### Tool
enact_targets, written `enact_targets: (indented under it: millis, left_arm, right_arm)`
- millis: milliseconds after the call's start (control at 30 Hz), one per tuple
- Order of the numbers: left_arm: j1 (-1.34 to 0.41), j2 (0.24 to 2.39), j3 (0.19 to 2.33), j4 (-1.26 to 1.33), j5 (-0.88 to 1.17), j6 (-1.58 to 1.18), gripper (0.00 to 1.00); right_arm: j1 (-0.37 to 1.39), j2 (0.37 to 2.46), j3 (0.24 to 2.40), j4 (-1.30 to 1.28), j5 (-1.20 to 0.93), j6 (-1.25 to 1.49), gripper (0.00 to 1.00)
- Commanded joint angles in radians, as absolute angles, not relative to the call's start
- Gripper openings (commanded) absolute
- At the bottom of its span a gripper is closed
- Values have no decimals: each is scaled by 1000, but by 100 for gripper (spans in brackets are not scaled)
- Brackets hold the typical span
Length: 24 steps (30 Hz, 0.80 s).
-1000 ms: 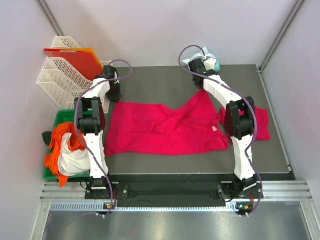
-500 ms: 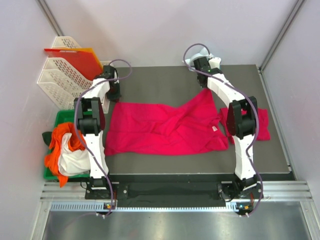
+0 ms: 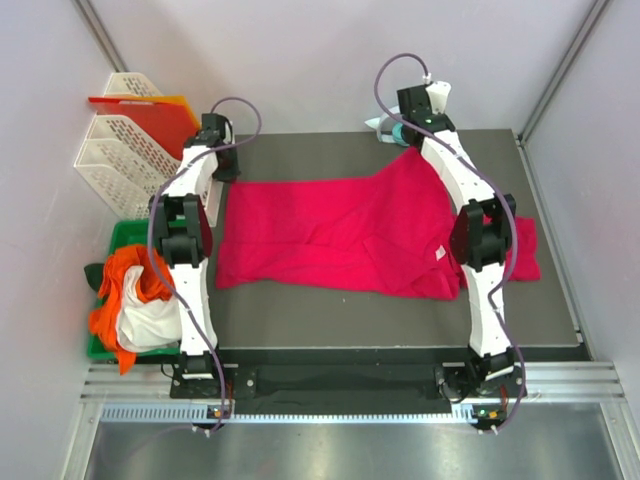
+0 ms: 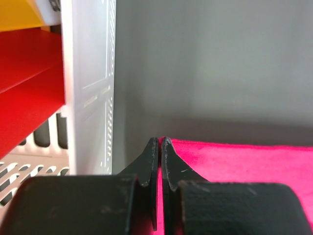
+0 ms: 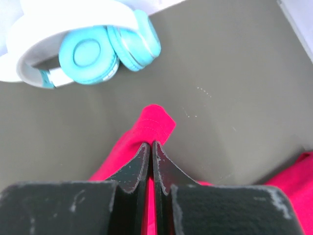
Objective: Fold and stack the t-shirts
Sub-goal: Fold the flattened tshirt in 1/3 of the way
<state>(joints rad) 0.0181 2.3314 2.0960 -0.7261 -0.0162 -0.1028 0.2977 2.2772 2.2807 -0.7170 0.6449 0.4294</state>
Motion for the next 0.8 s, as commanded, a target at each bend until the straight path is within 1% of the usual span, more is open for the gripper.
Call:
enact_targets:
  millis: [0, 433, 767]
  left_arm:
    - [25, 2373, 2138, -721, -32, -97, 0]
    - [25, 2444, 2241, -690, -63, -92, 0]
    - [25, 2474, 2252, -683, -84, -89, 0]
  right_arm:
    - [288, 2316, 2330, -675, 644, 385, 0]
    - [285, 2398, 2387, -621, 626, 365, 0]
    - [255, 2445, 2388, -614, 606, 374, 0]
